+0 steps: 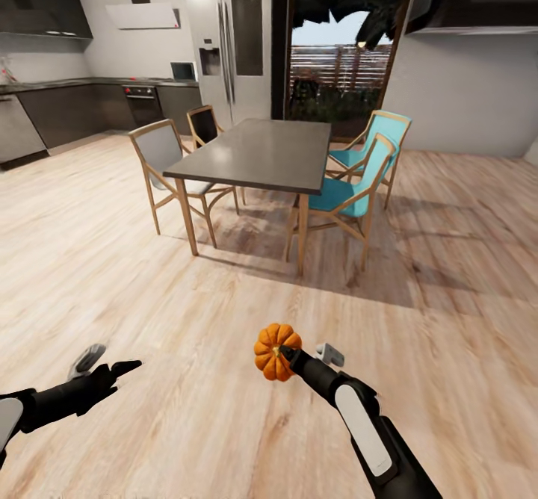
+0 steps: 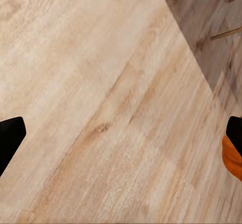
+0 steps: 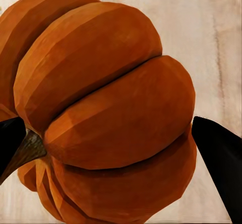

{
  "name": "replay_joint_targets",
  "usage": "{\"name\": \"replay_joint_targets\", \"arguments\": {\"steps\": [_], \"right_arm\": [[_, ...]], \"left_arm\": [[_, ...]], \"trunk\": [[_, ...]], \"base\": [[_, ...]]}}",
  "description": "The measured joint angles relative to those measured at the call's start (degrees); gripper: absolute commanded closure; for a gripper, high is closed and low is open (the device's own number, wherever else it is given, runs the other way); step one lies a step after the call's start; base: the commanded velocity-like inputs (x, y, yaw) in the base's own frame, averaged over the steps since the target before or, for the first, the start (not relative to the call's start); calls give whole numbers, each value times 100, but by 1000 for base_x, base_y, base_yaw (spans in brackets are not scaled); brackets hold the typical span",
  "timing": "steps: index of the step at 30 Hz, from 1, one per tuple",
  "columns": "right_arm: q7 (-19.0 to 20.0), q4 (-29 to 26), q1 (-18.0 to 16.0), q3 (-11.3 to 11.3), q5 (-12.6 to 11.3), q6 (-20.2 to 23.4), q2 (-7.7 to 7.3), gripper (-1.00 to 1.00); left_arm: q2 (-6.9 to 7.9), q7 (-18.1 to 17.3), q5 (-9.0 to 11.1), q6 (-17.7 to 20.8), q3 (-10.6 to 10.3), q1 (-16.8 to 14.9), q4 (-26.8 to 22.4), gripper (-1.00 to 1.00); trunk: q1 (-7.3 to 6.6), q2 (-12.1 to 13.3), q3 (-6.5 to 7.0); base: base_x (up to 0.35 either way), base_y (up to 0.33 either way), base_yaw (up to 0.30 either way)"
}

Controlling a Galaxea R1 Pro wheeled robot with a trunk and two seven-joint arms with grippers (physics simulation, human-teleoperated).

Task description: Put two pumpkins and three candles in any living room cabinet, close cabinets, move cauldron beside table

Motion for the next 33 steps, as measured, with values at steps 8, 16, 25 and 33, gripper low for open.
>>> {"name": "replay_joint_targets", "arguments": {"steps": [8, 16, 25, 33], "right_arm": [[-306, 32, -13, 4, -23, -30, 125, 100], [-310, 47, -16, -6, 293, -122, 139, 100], [-319, 72, -69, 2, 329, -65, 162, 100], [-316, 207, -84, 2, 343, -91, 165, 100]], "left_arm": [[-2, 0, 3, 0, 6, 0, 0, -100], [-5, 0, -3, -6, 7, 0, 0, -100], [-5, 0, 26, -2, 4, 0, 0, -100], [-5, 0, 34, -5, 2, 0, 0, -100]], "trunk": [[0, 0, -26], [0, 0, -64], [0, 0, -119], [0, 0, -175]], "base": [[0, 0, 286], [0, 0, 266], [0, 0, 237], [-9, 0, 208]]}}
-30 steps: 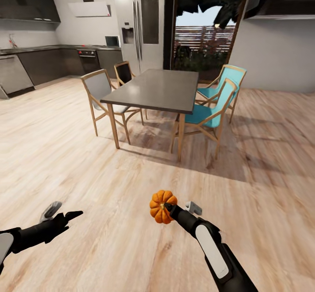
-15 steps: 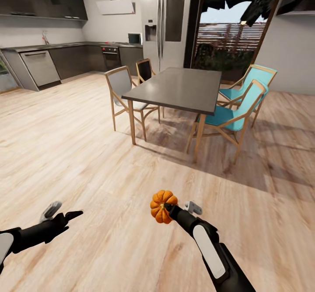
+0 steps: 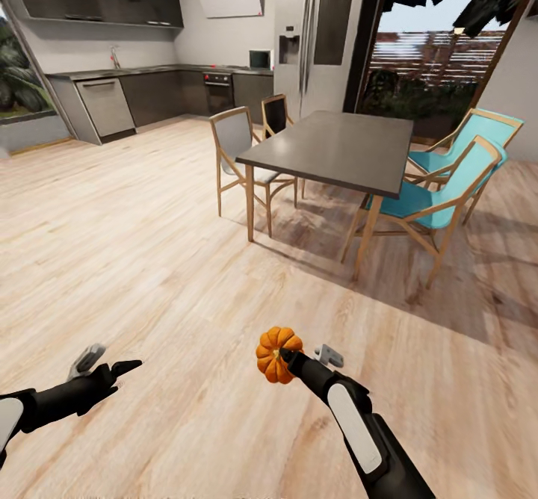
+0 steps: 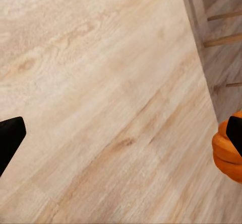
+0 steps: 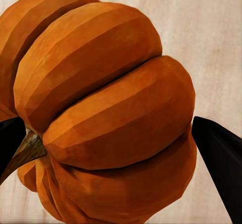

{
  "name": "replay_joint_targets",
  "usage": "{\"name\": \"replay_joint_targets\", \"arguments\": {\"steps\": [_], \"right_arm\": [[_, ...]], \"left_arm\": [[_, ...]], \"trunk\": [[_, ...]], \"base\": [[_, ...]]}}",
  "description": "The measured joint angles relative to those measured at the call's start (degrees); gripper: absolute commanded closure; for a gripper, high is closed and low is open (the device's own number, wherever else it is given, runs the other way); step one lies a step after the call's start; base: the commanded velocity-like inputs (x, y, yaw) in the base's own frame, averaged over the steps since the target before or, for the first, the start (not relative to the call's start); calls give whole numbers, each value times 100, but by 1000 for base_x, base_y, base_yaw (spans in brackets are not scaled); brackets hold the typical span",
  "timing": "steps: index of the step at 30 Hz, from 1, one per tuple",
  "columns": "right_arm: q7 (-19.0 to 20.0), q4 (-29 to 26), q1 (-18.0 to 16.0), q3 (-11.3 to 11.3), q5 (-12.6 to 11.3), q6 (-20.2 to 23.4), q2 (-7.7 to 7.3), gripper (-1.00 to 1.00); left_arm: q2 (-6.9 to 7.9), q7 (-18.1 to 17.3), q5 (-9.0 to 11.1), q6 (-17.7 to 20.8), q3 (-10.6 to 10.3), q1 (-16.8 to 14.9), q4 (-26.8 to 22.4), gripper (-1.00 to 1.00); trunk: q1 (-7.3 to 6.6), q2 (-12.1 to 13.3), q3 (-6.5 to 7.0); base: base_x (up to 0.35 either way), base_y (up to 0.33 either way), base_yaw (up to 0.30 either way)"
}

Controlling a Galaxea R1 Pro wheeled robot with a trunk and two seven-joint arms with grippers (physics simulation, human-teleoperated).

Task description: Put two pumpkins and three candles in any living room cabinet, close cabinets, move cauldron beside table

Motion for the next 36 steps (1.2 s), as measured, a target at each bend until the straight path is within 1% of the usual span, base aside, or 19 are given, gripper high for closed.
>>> {"name": "replay_joint_targets", "arguments": {"steps": [7, 10, 13, 16, 20, 22, 23, 24, 25, 26, 27, 29, 31, 33, 36], "right_arm": [[12, 79, 0, 4, 5, -13, -1, 100], [10, 80, 0, 86, 2, -20, 0, 100], [7, 82, 0, 221, 3, -31, 1, 100], [2, 82, 0, 268, 12, -40, 0, 100], [0, 89, 0, 278, 17, -48, 0, 100], [-1, 86, -1, 286, 26, -118, 0, 100], [-3, 86, -1, 304, 17, -153, 4, 100], [-6, 86, 0, 375, 19, -191, 7, 100], [-9, 86, 0, 422, 106, -213, 8, 100], [-10, 87, 0, 466, 256, -259, 8, 100], [-10, 87, -1, 477, 316, -282, 9, 100], [-17, 88, -1, 503, 547, -396, 36, 100], [-23, 96, 0, 521, 611, -447, 136, 100], [-22, 147, 1, 525, 651, -458, 194, 100], [-25, 214, 0, 525, 698, -467, 236, 100]], "left_arm": [[0, 0, -28, -1, 5, 0, 0, -100], [-1, 0, -34, -1, -1, 0, 0, -100], [-4, 0, -41, -1, -3, 0, 0, -100], [-8, 0, -35, -1, -8, 0, 0, -100], [-9, 0, -34, -1, 1, 0, 0, -100], [-9, 0, -29, -1, 4, 0, 0, -100], [-7, 0, -31, -3, 7, 0, 0, -100], [-4, 0, -33, -6, 10, -1, 1, -100], [-4, 0, -34, -8, 12, 0, 0, -100], [-4, 0, -34, -9, 13, 0, 0, -100], [-5, 0, -34, -9, 13, 0, 0, -100], [-7, 0, -34, -10, 14, 0, 0, -100], [-5, 0, -32, -9, 10, -1, 1, -100], [-2, 0, -33, -9, 12, -1, 0, -100], [0, 0, -25, -3, 8, 0, 0, -100]], "trunk": [[0, 0, -50], [0, 0, -72], [0, 0, -94], [0, 0, -115], [0, 0, -140], [0, 0, -146], [0, 0, -148], [0, 0, -149], [0, 0, -150], [0, 0, -150], [0, 0, -150], [-1, 0, -150], [0, 0, -150], [0, 0, -148], [0, 0, -137]], "base": [[-11, 0, 204], [-1, 0, 203], [0, 0, 203], [0, 0, 206], [0, 0, 228], [0, 0, 259], [0, 0, 267], [0, 0, 269], [0, 0, 270], [0, 0, 271], [0, 0, 271], [0, 0, 272], [0, 0, 272], [0, 0, 272], [0, 0, 271]]}}
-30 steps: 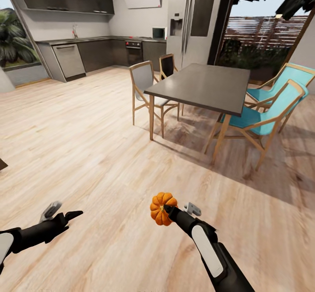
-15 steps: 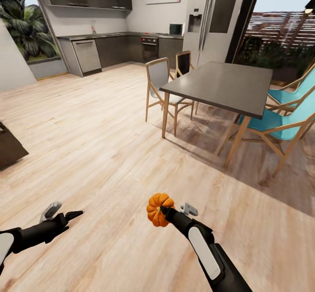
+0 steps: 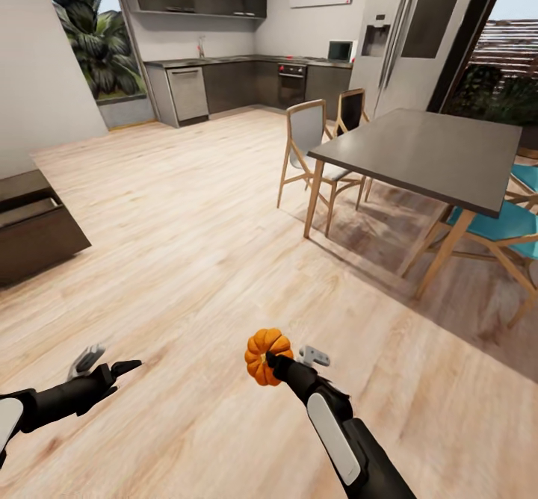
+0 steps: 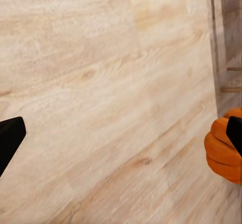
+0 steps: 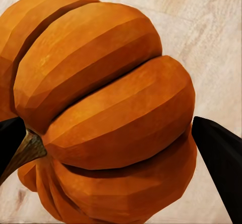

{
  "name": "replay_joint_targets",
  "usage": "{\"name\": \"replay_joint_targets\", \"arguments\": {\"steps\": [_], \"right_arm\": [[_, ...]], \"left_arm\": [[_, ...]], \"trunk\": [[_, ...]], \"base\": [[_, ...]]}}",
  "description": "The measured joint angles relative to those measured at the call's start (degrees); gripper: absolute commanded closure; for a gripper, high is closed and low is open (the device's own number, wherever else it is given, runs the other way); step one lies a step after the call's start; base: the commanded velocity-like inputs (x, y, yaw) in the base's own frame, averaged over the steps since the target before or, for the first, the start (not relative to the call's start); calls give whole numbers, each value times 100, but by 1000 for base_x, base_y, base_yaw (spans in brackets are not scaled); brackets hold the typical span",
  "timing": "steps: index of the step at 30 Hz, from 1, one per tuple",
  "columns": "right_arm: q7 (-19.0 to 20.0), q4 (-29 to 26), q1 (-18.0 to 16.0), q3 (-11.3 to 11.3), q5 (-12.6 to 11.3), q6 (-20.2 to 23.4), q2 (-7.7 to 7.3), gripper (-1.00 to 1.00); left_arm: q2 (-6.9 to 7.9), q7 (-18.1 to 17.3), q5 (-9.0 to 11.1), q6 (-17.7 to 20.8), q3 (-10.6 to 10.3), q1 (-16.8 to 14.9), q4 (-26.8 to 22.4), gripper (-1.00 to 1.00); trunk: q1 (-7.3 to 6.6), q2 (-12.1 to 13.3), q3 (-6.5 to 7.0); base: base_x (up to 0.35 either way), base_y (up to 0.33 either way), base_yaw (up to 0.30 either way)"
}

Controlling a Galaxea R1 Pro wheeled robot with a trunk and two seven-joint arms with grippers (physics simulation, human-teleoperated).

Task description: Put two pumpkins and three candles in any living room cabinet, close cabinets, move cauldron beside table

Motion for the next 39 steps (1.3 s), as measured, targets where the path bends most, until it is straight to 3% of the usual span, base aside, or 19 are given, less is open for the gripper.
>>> {"name": "replay_joint_targets", "arguments": {"steps": [39], "right_arm": [[12, 54, 0, 86, 18, -12, 11, 100]], "left_arm": [[-8, 0, -16, -7, 0, 0, 0, -100]], "trunk": [[0, 0, 148]], "base": [[0, 0, 271]]}}
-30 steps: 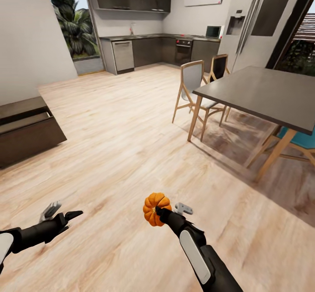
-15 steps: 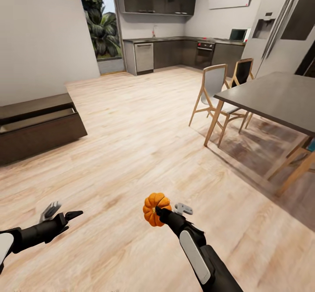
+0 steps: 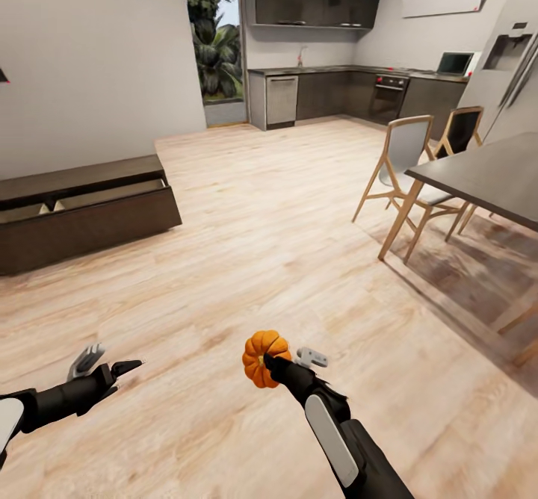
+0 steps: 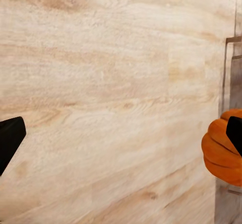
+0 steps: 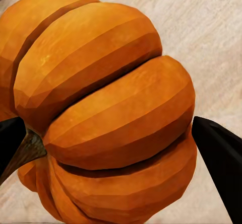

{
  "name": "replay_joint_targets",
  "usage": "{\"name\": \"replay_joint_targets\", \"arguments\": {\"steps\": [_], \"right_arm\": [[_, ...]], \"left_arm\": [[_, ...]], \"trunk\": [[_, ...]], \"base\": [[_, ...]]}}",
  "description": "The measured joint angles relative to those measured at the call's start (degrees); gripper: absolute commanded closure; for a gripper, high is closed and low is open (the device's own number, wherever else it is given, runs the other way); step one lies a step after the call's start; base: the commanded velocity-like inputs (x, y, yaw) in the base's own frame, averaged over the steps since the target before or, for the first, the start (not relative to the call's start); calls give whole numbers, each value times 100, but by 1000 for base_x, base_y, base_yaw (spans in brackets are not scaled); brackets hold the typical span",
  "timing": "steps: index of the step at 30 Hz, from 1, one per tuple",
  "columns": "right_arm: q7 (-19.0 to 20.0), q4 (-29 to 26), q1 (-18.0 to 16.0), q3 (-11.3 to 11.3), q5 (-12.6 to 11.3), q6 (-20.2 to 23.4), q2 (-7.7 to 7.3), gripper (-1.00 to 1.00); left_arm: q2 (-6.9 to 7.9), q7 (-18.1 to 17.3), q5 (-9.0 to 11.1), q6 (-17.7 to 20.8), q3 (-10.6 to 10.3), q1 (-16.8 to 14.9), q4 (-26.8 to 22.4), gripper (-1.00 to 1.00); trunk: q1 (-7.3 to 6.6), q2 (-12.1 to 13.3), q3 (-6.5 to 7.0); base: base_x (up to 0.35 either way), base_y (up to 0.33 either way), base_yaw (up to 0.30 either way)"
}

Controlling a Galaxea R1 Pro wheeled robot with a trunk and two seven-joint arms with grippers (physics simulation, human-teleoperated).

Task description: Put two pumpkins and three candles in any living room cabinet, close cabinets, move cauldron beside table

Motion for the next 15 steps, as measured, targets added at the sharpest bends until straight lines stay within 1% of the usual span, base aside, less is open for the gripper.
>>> {"name": "replay_joint_targets", "arguments": {"steps": [15], "right_arm": [[0, 61, 1, 9, -3, -39, 7, 100]], "left_arm": [[0, 0, -3, 0, 2, 0, 0, -100]], "trunk": [[0, 0, 0]], "base": [[0, 0, 280]]}}
